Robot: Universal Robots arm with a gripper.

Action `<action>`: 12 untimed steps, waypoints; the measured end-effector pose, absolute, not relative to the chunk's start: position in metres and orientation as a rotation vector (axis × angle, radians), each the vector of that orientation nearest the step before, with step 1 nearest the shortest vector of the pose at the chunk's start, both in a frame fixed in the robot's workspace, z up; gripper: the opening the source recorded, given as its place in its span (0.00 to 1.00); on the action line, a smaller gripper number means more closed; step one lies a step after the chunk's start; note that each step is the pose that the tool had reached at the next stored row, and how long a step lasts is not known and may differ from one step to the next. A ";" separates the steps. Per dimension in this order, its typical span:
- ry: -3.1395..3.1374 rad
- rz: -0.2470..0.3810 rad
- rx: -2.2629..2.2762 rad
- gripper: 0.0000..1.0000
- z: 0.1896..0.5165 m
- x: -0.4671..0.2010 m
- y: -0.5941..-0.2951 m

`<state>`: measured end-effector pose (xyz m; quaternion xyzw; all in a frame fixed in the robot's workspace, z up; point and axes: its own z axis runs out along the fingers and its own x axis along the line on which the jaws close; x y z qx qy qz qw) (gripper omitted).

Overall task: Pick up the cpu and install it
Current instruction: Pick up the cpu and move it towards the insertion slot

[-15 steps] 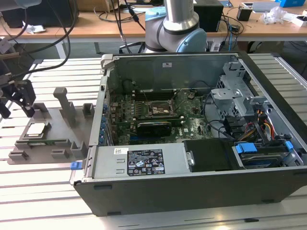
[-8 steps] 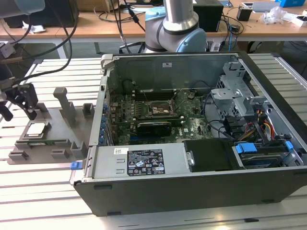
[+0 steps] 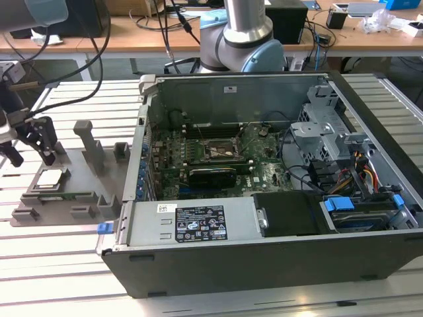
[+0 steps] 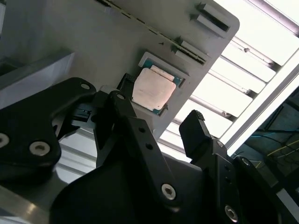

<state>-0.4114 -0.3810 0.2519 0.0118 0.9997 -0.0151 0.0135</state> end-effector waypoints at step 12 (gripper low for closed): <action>3.114 -0.046 -0.016 0.66 0.243 -0.415 -0.377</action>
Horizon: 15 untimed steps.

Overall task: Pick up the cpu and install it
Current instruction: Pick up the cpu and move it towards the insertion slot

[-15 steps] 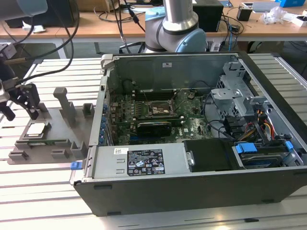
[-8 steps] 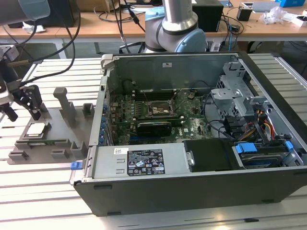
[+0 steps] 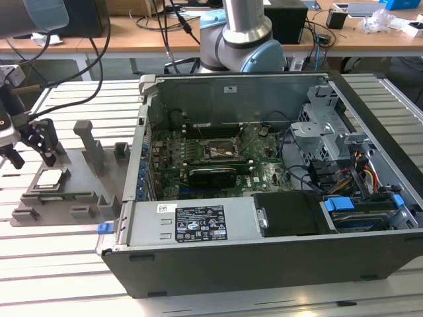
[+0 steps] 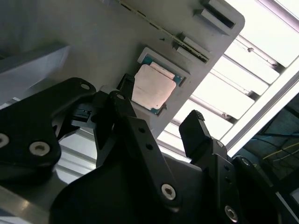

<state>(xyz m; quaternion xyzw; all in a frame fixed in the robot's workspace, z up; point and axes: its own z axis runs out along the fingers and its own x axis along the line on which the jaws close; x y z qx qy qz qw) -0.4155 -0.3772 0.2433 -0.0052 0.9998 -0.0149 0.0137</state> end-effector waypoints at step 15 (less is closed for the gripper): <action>3.114 -0.046 -0.016 0.66 0.227 -0.417 -0.377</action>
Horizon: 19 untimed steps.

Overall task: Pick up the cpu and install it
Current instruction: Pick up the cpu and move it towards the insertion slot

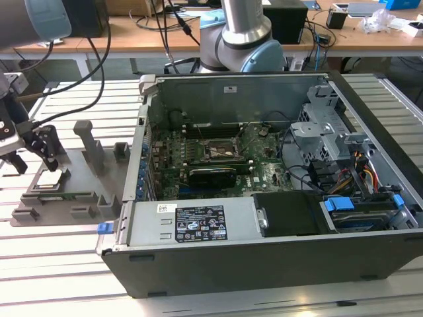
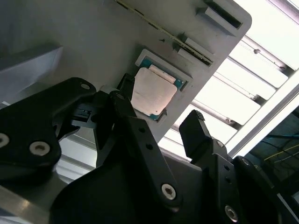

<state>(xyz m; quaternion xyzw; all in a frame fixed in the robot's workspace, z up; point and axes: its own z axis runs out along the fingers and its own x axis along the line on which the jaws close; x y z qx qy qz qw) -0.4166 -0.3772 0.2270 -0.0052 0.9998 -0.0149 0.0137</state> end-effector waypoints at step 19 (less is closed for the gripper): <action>3.114 -0.046 -0.016 0.66 0.209 -0.417 -0.377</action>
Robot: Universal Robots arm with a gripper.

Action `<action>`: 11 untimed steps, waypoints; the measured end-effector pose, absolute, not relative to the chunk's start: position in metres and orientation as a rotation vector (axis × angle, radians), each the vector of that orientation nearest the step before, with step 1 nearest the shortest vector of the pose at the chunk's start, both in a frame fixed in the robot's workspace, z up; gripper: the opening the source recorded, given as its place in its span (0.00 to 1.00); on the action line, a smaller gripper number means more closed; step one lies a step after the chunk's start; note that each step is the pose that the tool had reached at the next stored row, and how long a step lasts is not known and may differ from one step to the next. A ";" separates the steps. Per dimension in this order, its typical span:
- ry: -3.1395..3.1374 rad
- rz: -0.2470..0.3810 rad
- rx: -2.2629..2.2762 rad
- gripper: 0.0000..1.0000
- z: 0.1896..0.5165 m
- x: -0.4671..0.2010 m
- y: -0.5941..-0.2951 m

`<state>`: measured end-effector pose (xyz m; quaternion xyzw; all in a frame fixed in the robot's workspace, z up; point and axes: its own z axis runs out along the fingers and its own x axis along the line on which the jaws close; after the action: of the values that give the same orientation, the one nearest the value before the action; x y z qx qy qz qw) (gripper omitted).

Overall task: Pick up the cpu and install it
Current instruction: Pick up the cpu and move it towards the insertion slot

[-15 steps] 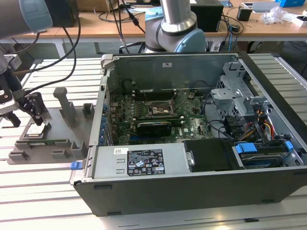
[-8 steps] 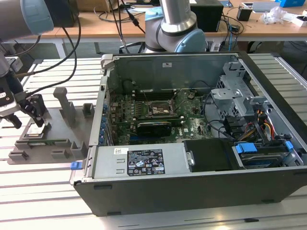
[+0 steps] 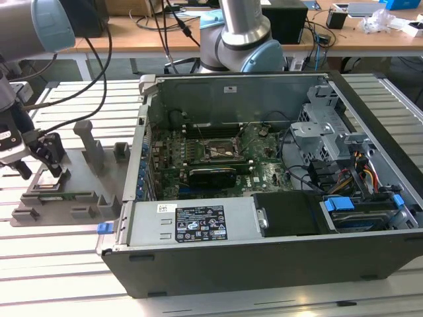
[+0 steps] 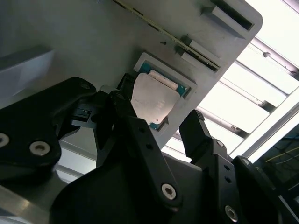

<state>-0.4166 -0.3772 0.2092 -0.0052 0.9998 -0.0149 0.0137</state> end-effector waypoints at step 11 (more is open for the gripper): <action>3.114 -0.046 -0.023 0.55 0.189 -0.413 -0.373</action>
<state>-0.4128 -0.3730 0.1890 -0.0073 0.9998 -0.0149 0.0135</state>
